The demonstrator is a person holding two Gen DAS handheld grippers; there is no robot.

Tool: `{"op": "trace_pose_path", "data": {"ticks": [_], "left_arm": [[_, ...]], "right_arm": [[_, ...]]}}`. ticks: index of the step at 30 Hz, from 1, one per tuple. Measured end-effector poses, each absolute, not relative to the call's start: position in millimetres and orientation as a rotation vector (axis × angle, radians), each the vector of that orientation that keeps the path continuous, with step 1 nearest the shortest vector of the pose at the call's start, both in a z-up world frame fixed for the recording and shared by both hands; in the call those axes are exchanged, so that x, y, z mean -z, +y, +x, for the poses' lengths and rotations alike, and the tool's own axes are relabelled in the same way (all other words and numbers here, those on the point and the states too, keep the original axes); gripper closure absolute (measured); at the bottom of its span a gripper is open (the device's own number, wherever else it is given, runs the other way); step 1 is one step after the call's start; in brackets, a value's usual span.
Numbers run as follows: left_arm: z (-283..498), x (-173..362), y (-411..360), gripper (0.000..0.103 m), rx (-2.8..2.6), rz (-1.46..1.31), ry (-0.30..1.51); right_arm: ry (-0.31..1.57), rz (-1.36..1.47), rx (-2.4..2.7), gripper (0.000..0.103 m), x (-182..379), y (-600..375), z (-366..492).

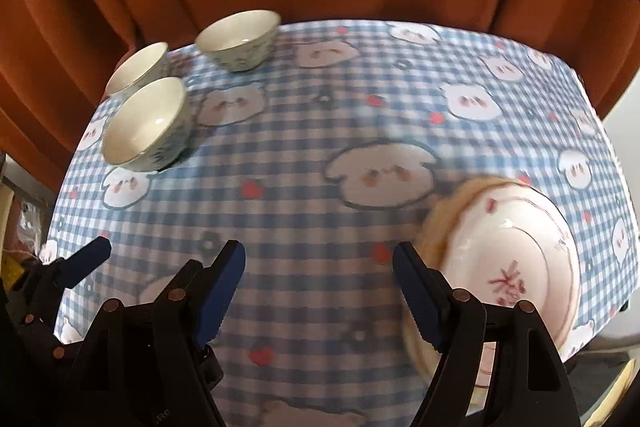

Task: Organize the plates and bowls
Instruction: 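Move both grippers to the beige glass plate and close on its rim, then lift the beige glass plate with both grippers and carry it toward the stack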

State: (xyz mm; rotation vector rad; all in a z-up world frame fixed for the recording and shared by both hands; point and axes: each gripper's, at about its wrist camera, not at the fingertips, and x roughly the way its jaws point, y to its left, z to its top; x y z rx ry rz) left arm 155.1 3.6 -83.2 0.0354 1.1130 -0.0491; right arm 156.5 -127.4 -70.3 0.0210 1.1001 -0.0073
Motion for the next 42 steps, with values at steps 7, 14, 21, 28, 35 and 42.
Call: {"op": "trace_pose_path", "data": {"ticks": [7, 14, 21, 28, 35, 42], "left_arm": [[191, 71, 57, 0.028, 0.005, 0.003, 1.079], [234, 63, 92, 0.028, -0.026, 0.021, 1.031], [271, 74, 105, 0.028, -0.042, 0.033, 1.018], [302, 96, 112, 0.037, -0.028, 0.014, 1.041], [315, 118, 107, 0.061, -0.039, 0.006, 1.087], [320, 131, 104, 0.074, -0.027, 0.011, 1.137]], "right_arm": [[1.084, 0.016, -0.028, 0.023, 65, -73, 194], [1.037, 0.029, -0.052, 0.023, 59, -35, 238], [1.024, 0.012, -0.027, 0.023, 65, -15, 279], [1.033, 0.013, -0.050, 0.027, 81, -4, 308], [1.083, 0.040, -0.082, 0.053, 101, -1, 324], [1.138, 0.061, -0.101, 0.073, 121, -2, 333]]}}
